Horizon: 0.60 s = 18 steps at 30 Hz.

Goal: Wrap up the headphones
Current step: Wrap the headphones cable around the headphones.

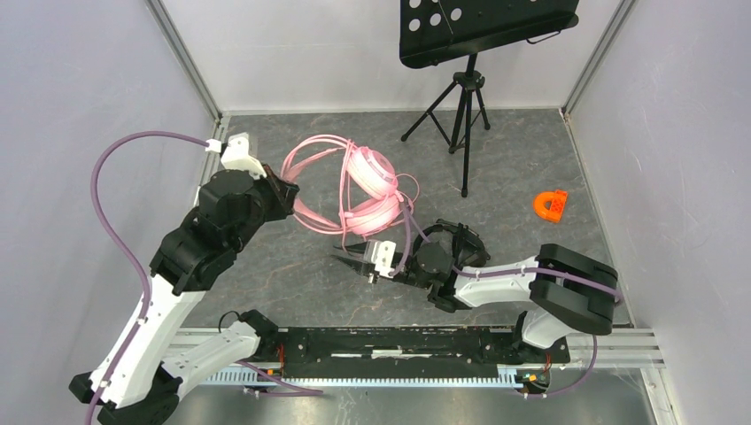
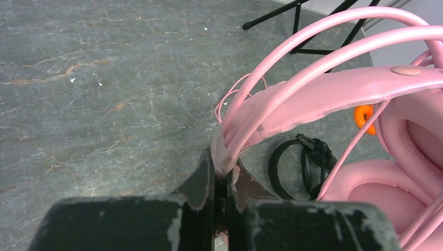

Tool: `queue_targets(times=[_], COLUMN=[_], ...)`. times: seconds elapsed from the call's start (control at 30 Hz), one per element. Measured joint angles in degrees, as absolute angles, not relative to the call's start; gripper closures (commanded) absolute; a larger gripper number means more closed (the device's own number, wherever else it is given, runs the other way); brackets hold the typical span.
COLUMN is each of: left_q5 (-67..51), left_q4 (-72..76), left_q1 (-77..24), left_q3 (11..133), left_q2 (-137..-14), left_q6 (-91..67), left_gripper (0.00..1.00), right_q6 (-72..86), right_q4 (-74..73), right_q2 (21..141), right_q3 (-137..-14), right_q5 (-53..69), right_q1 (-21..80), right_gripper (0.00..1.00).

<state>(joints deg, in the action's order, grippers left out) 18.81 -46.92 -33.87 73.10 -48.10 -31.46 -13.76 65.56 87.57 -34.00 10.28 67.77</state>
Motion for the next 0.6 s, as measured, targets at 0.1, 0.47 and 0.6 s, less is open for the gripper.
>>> queue_targets(times=[0.1,0.47,0.6], left_q5=[17.9,15.2,14.2], left_q4=[-47.2,-47.5,-47.5], left_q1=[-33.9,-33.8,-33.8], left_q3=[74.2,78.5,79.6], left_q2=[-48.1,-46.8,-46.6], left_q6=[-31.7,-32.4,-32.5], left_gripper=[0.98,0.98,0.98], right_q6=[-15.0,-17.6,-17.6], right_q4=[67.4,72.9,73.6], right_q2=[89.1,94.8,96.8], right_q3=[-34.0,-32.7,-32.5], right_q5=[10.3,10.7,10.7], right_q1=[67.8,67.8,67.5], right_gripper=[0.71,0.78,0.84])
